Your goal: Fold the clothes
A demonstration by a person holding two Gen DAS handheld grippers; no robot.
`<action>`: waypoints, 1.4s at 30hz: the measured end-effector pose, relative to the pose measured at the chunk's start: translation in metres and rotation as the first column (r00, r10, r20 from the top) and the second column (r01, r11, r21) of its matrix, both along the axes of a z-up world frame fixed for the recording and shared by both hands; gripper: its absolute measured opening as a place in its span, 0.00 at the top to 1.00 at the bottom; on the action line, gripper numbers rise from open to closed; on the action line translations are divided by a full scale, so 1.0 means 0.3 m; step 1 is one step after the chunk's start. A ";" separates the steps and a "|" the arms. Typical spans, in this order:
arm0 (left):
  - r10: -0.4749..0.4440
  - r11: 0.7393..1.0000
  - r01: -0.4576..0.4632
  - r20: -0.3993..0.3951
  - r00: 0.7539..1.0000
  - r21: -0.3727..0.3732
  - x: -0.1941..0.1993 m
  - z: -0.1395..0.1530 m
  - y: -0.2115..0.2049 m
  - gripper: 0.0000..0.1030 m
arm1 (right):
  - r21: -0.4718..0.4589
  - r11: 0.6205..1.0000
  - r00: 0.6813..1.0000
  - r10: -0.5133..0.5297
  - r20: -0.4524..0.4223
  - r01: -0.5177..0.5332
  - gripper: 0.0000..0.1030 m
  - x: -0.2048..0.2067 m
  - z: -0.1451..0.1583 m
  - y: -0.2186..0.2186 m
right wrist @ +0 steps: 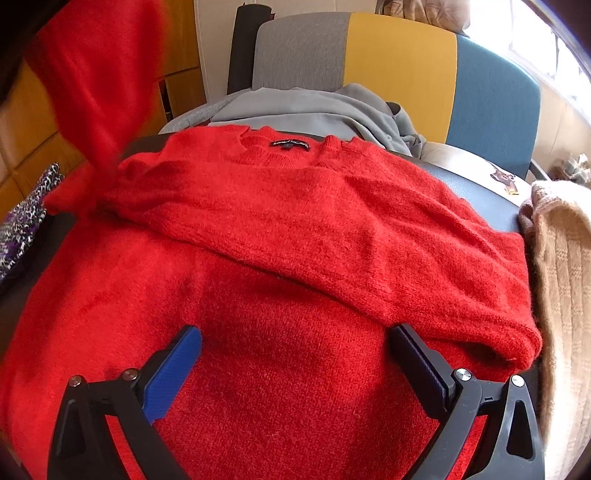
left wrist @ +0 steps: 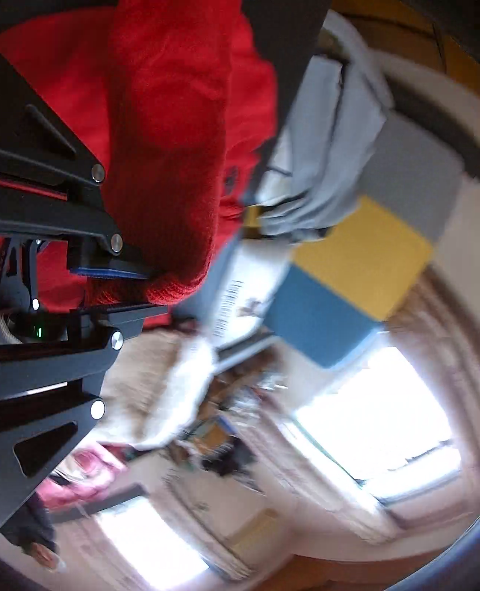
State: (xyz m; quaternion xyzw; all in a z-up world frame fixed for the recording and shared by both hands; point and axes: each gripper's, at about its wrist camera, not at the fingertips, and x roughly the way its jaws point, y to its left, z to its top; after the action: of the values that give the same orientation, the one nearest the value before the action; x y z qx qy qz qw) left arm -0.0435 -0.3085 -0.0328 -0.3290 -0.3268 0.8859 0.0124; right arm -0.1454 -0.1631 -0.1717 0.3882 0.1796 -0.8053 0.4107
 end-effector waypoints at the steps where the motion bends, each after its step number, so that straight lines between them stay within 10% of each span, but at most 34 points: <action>1: -0.024 1.000 0.025 0.033 0.999 -0.011 -0.029 -0.035 0.024 0.91 | -0.007 1.000 1.000 0.000 0.005 0.000 0.00 -0.002 0.001 0.003; 7: -0.020 0.999 0.013 0.143 0.990 0.047 -0.061 -0.165 0.009 0.81 | -0.045 0.999 1.000 0.000 0.031 0.002 0.00 -0.015 0.002 0.020; 19: 0.240 0.968 -0.244 0.071 0.968 0.054 0.415 -0.158 -0.195 0.76 | -0.067 0.998 0.998 0.005 0.055 -0.001 0.00 -0.033 0.012 0.033; 29: 0.256 0.954 -0.274 0.141 0.956 0.121 0.586 -0.366 -0.214 0.76 | -0.299 0.940 0.983 -0.129 0.131 0.163 0.07 -0.082 0.157 0.224; 34: 0.235 0.959 -0.250 0.116 0.965 0.132 0.576 -0.381 -0.201 0.76 | -0.246 0.948 0.975 -0.170 0.141 0.201 0.26 -0.172 0.160 0.143; 42: 0.257 0.957 -0.267 0.100 0.961 0.109 0.509 -0.362 -0.256 0.75 | -0.107 0.987 0.980 -0.098 0.173 0.118 0.92 -0.200 0.110 -0.019</action>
State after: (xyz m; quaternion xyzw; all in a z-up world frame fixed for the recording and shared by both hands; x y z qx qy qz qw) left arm 0.1092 -0.3853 -0.1414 -0.3185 -0.4211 0.8434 -0.0990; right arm -0.2055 -0.1687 -0.1388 0.4389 0.0758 -0.8000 0.4020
